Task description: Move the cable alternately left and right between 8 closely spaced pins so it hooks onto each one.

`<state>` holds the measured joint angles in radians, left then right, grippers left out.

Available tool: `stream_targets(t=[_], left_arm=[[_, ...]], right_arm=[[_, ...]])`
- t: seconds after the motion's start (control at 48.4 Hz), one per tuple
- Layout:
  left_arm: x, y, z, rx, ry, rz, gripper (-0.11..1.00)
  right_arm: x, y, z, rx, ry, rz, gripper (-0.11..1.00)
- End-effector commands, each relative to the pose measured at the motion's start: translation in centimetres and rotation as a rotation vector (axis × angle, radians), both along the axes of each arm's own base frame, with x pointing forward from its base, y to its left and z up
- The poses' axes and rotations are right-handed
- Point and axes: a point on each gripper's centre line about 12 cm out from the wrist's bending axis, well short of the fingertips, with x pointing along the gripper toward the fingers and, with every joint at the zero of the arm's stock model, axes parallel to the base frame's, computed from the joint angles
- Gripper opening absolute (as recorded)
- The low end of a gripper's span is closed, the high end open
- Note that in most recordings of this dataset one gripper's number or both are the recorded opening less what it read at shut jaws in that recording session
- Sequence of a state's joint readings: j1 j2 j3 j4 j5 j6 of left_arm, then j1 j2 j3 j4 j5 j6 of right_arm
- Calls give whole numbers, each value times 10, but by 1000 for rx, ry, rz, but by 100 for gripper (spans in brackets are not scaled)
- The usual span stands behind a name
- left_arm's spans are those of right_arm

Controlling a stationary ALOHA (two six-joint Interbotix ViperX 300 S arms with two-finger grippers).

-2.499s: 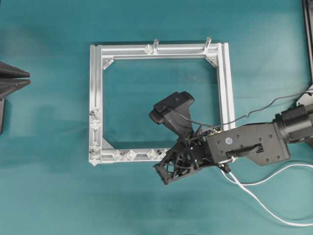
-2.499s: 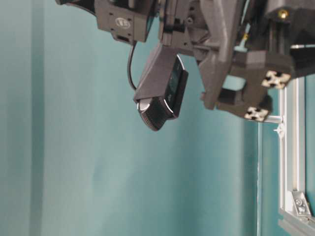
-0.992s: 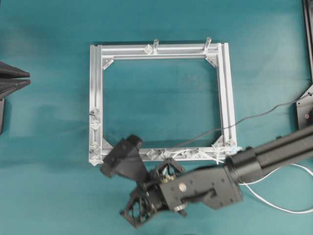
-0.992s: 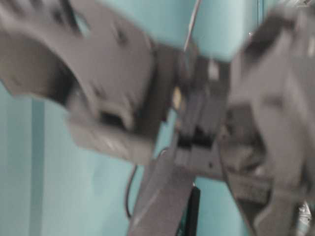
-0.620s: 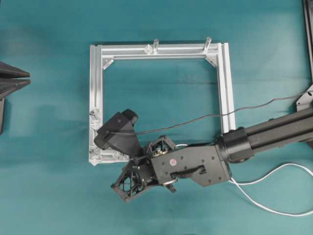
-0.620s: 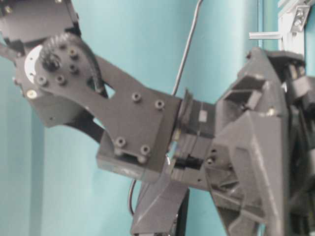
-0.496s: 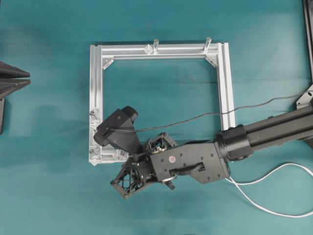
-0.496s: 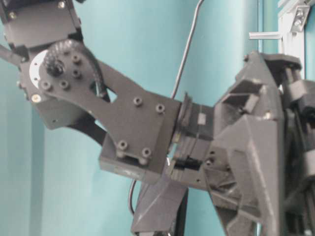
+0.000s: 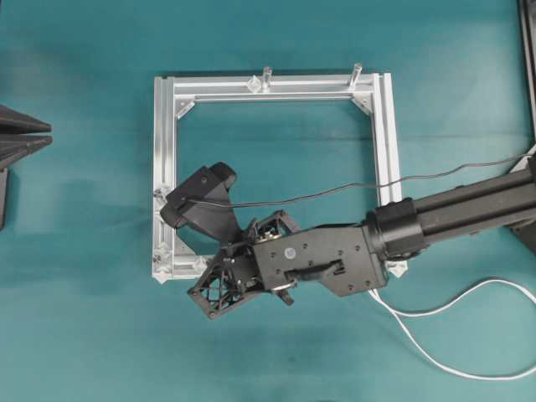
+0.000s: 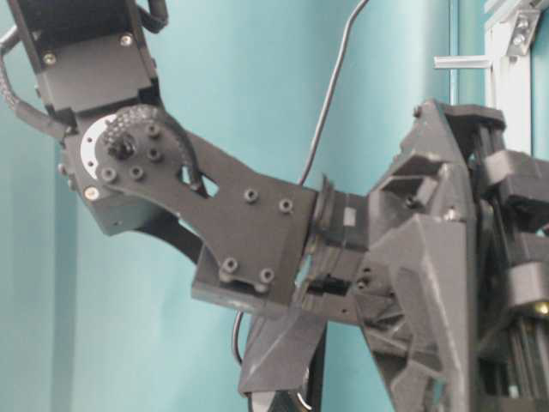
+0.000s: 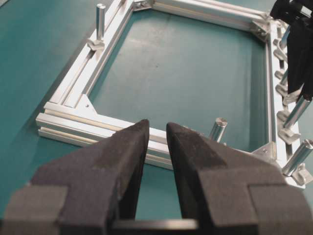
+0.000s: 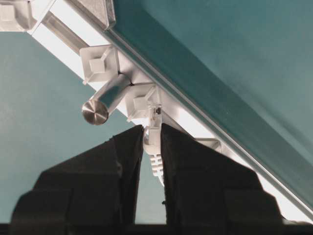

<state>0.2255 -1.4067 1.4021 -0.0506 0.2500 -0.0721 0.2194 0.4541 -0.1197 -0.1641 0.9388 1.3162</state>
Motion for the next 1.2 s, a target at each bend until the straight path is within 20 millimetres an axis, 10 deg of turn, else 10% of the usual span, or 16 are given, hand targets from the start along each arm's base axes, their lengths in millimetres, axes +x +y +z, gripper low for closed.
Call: stream_targets(t=[0.0, 1.177], left_arm=[[1, 1, 4, -1, -8, 4, 27], [1, 1, 4, -1, -8, 4, 27]], right_arm=[[1, -1, 16, 2, -31, 1, 13], [-3, -5, 15, -10, 6, -6, 13]])
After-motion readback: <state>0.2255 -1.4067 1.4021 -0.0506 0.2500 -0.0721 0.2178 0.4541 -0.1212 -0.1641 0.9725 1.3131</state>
